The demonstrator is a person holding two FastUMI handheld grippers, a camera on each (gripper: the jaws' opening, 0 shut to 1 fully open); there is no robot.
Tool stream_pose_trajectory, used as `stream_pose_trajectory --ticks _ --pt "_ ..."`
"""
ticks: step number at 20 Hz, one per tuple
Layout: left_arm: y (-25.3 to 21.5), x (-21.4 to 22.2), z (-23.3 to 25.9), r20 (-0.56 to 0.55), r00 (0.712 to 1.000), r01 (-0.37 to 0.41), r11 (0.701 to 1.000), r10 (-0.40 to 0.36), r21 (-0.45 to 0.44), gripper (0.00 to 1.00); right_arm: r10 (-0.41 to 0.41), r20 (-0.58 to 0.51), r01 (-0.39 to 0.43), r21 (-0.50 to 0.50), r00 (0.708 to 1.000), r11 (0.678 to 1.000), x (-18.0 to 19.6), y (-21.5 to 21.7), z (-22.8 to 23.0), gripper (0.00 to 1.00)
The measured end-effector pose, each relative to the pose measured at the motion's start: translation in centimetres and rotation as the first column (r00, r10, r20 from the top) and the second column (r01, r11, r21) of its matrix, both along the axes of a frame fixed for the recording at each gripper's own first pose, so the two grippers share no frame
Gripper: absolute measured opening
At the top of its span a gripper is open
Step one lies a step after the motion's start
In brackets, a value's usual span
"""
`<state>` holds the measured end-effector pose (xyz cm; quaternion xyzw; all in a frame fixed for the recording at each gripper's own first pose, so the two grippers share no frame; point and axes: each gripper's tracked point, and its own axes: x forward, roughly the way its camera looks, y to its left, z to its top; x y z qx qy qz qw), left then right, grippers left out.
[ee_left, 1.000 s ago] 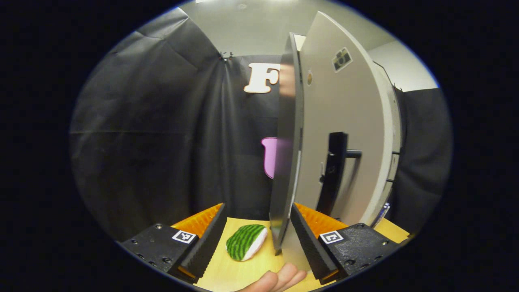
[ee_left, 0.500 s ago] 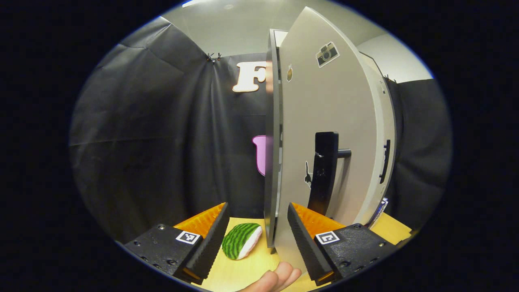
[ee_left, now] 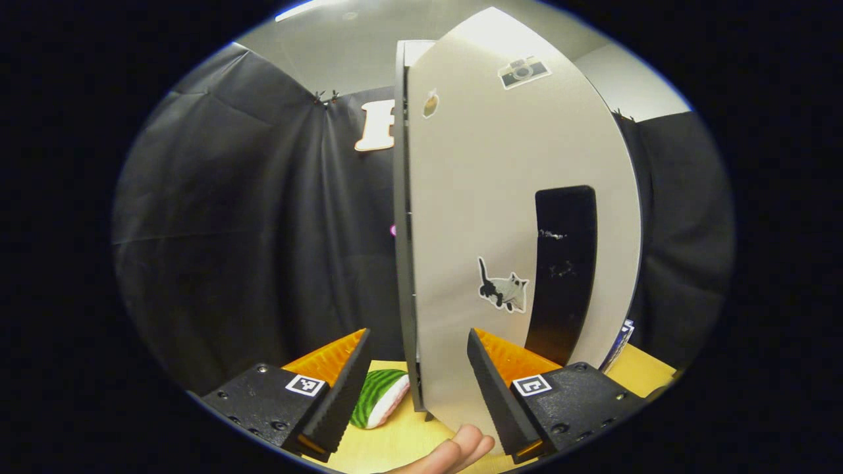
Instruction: Grab one shoe with the right hand and put it into the shoe cabinet, grab the other shoe with the left hand and put it into the shoe cabinet; then close the right door with the right hand and the left door with the left hand.
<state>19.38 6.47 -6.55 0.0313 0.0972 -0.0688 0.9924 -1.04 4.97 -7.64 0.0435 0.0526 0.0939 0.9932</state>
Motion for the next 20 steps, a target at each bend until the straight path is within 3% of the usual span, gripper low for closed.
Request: stream_pose_trajectory --ticks 3,4,5,7,17,18,20 --pt "-0.6 -1.0 -0.8 -0.025 0.999 0.022 1.000 -0.023 -0.008 0.91 -0.024 -0.011 0.023 -0.018 1.000 1.000 0.3 -0.1 -0.6 0.97" --pt "-0.9 -1.8 -0.8 -0.031 0.999 0.041 0.999 -0.042 -0.023 0.99 -0.030 -0.014 0.030 -0.026 0.999 0.999 0.2 -0.2 -0.8 0.97" --pt "-1.0 -2.6 -0.5 -0.032 0.998 0.052 0.998 -0.053 -0.031 0.95 -0.034 -0.018 0.034 -0.032 0.999 0.999 0.2 -0.2 -0.9 0.97" --pt "-0.4 -3.8 0.6 -0.015 0.999 0.044 0.999 -0.044 -0.014 0.99 -0.035 -0.027 0.034 -0.038 0.999 0.999 0.2 -0.2 -1.3 0.97" --pt "-0.1 -10.4 2.0 0.059 0.998 0.019 1.000 -0.020 0.020 0.95 -0.045 -0.023 0.045 -0.025 0.999 0.999 0.4 -0.3 -1.3 0.97" --pt "-0.3 -11.1 1.8 0.067 0.997 0.022 1.000 -0.023 0.018 0.99 -0.046 -0.021 0.045 -0.022 0.999 0.999 0.5 -0.2 -1.2 0.97" --pt "-0.5 -12.9 2.2 0.093 0.995 0.024 1.000 -0.024 0.004 0.95 -0.040 -0.028 0.039 -0.014 0.999 0.999 0.4 -0.1 -1.3 0.97"
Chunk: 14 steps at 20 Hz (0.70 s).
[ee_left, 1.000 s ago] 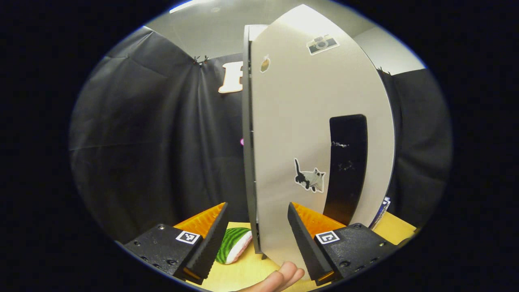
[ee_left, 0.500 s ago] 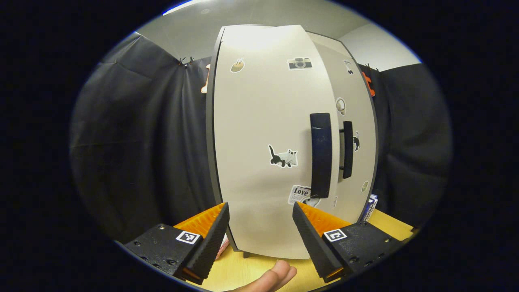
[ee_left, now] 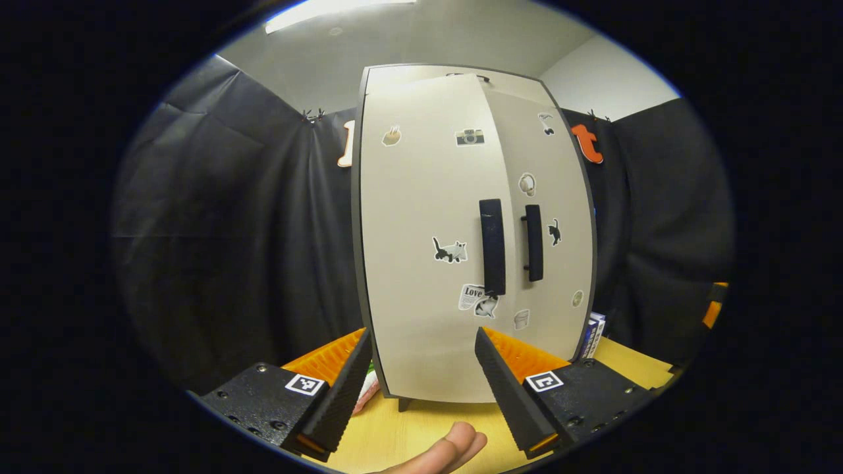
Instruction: Grab one shoe with the right hand and put it into the shoe cabinet, grab the other shoe with the left hand and put it into the shoe cabinet; then close the right door with the right hand and the left door with the left hand.
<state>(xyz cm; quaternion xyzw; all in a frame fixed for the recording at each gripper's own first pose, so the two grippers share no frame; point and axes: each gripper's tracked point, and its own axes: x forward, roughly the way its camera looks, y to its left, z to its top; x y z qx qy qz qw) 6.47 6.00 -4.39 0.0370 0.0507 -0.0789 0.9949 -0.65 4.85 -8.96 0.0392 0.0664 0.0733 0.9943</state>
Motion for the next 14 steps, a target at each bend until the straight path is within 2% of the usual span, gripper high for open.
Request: stream_pose_trajectory --ticks 5,7,8,14 --pt "1.6 -4.8 0.5 0.038 0.998 -0.047 0.999 0.048 -0.006 0.95 0.034 -0.011 -0.034 -0.013 0.999 0.999 0.0 0.4 -0.6 0.97" --pt "1.8 -6.5 -0.4 0.022 0.999 -0.040 0.999 0.040 -0.016 0.95 0.047 -0.013 -0.048 -0.011 0.999 0.999 0.6 2.0 -0.7 0.97" --pt "2.1 -7.2 -0.9 0.012 0.999 -0.042 0.999 0.043 -0.012 0.98 0.050 -0.012 -0.050 -0.008 0.999 0.999 0.7 2.2 -0.8 0.97" --pt "2.9 -9.7 -3.2 -0.004 0.999 -0.041 0.999 0.041 0.022 0.95 0.070 -0.005 -0.070 0.017 0.998 0.997 0.7 3.2 -1.6 0.98"
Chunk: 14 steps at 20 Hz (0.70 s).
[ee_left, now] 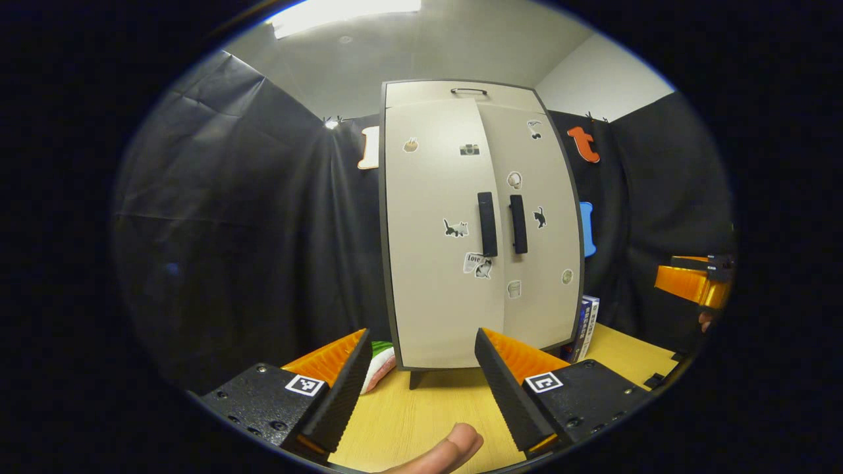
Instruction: Grab one shoe with the right hand and put it into the shoe cabinet, grab the other shoe with the left hand and put it into the shoe cabinet; then close the right door with the right hand and the left door with the left hand.
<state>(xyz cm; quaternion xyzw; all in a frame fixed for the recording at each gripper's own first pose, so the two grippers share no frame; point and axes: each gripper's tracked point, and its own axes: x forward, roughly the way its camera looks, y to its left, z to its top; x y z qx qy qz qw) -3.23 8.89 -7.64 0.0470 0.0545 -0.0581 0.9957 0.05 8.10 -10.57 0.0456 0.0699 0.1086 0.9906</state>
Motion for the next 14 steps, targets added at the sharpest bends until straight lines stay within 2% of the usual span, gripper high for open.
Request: stream_pose_trajectory --ticks 5,7,13,14 --pt "-1.3 0.3 -0.7 0.002 1.000 0.022 1.000 -0.022 -0.003 0.95 0.019 -0.011 -0.019 -0.004 1.000 1.000 -0.4 0.3 -1.3 0.97" --pt "-1.1 0.1 -0.8 -0.010 1.000 0.012 0.999 -0.013 -0.050 0.95 0.027 0.007 -0.027 0.018 1.000 0.999 -0.8 0.1 -0.7 0.97" --pt "-1.2 -0.4 -0.3 -0.006 1.000 0.018 0.997 -0.018 -0.070 0.95 -0.004 0.020 0.004 0.013 1.000 1.000 -1.4 -1.1 -0.3 0.97" --pt "-1.5 -0.4 -0.3 -0.005 1.000 0.026 0.997 -0.027 -0.073 0.98 -0.001 0.024 0.000 0.009 1.000 1.000 -1.5 -1.0 -0.2 0.97"
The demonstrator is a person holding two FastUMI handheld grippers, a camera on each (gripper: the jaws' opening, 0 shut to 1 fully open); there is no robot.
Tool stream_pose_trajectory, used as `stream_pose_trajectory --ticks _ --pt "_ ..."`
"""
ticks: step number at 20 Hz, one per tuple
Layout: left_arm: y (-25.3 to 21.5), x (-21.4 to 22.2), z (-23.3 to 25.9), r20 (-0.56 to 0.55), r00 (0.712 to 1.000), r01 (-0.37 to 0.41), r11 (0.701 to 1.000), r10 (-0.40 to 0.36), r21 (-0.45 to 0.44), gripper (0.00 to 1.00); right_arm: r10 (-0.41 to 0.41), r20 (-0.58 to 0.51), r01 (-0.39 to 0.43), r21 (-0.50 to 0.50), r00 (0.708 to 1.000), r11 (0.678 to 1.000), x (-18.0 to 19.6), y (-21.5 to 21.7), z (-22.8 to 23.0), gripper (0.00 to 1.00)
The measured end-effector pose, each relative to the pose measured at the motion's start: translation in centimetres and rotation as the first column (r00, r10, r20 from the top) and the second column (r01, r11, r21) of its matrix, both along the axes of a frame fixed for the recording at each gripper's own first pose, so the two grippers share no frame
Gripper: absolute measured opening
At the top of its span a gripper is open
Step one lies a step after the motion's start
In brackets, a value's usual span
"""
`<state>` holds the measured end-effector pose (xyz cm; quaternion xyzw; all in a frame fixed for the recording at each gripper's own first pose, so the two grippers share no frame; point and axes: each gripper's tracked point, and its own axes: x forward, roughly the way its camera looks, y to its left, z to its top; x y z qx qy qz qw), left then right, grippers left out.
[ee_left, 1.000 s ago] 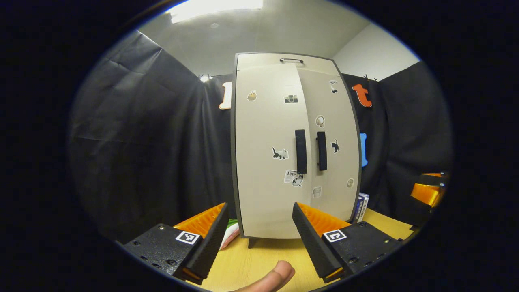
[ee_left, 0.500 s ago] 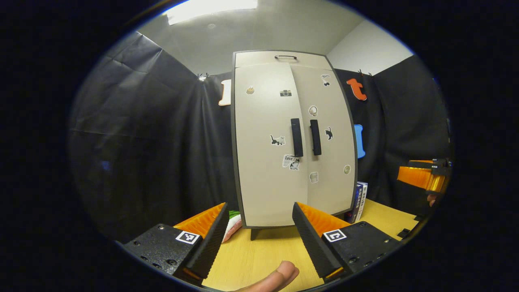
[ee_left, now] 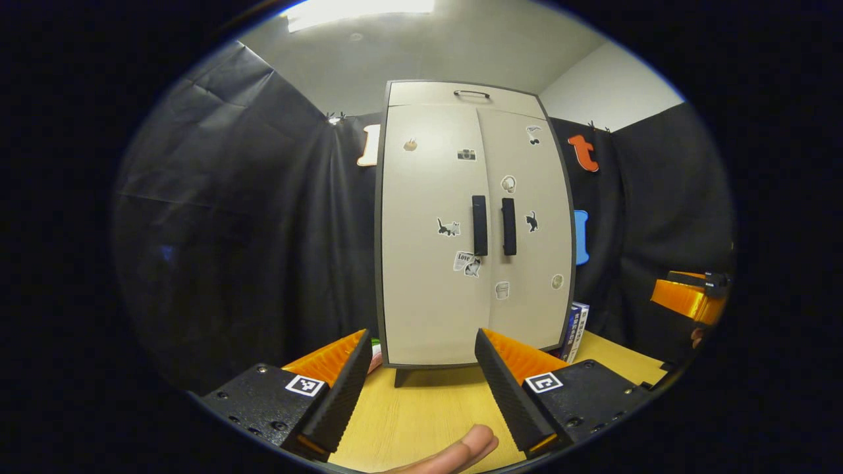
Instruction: Grab one shoe with the right hand and put it into the shoe cabinet, grab the other shoe with the left hand and put it into the shoe cabinet; then close the right door with the right hand and the left door with the left hand.
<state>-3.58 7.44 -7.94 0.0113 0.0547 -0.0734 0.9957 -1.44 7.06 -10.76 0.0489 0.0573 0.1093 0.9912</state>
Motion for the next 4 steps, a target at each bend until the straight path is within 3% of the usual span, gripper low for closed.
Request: stream_pose_trajectory --ticks 4 --pt "-0.20 -0.29 -0.13 0.000 1.000 0.015 1.000 -0.015 -0.019 0.95 0.014 0.031 -0.015 0.019 0.999 1.000 -0.83 0.08 0.86 0.98"
